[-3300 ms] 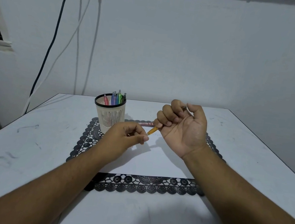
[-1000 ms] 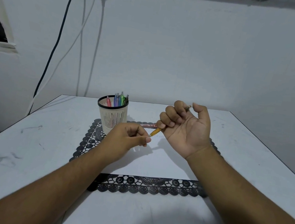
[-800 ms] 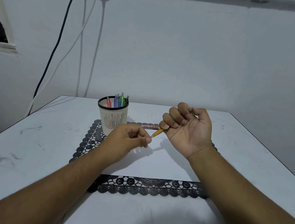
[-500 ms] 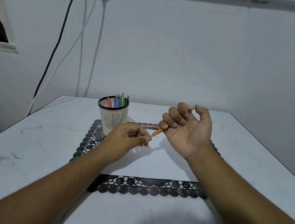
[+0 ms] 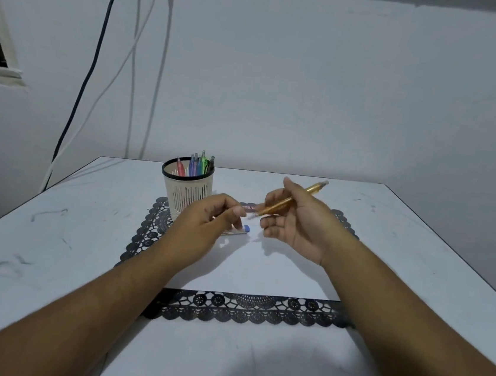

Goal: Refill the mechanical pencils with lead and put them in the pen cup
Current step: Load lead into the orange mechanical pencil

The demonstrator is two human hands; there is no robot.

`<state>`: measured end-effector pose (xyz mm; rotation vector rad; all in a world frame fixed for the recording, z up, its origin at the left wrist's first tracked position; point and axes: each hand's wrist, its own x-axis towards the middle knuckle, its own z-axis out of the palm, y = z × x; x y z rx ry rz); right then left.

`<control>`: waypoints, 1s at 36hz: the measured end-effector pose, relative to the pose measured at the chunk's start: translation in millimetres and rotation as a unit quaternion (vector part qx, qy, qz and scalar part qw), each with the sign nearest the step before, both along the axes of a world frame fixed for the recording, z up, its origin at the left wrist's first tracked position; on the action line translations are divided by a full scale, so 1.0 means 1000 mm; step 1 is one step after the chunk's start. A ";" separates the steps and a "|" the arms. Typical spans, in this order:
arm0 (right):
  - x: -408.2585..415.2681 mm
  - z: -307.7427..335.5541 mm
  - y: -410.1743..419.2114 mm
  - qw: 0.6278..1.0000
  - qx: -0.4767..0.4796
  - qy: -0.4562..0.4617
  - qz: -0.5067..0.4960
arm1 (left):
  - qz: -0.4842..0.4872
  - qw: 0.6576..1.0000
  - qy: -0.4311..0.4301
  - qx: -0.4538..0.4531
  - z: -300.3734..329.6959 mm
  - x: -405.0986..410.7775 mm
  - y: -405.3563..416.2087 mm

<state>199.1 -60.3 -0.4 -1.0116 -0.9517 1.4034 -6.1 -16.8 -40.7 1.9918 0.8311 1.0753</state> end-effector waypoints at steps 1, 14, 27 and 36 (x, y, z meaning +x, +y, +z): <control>0.005 0.002 0.000 1.000 0.004 0.008 -0.011 | 0.009 0.999 0.045 0.022 -0.002 -0.002 0.003; 0.066 -0.011 0.020 0.974 -0.017 0.040 -0.224 | 0.014 0.871 0.476 0.122 -0.005 -0.006 -0.007; 0.067 -0.034 0.028 0.965 0.056 -0.203 -0.156 | -0.045 0.880 0.448 0.148 -0.009 0.001 -0.007; 0.030 -0.046 0.026 0.957 0.096 -0.250 -0.113 | 0.000 0.866 0.487 0.116 -0.004 -0.007 -0.007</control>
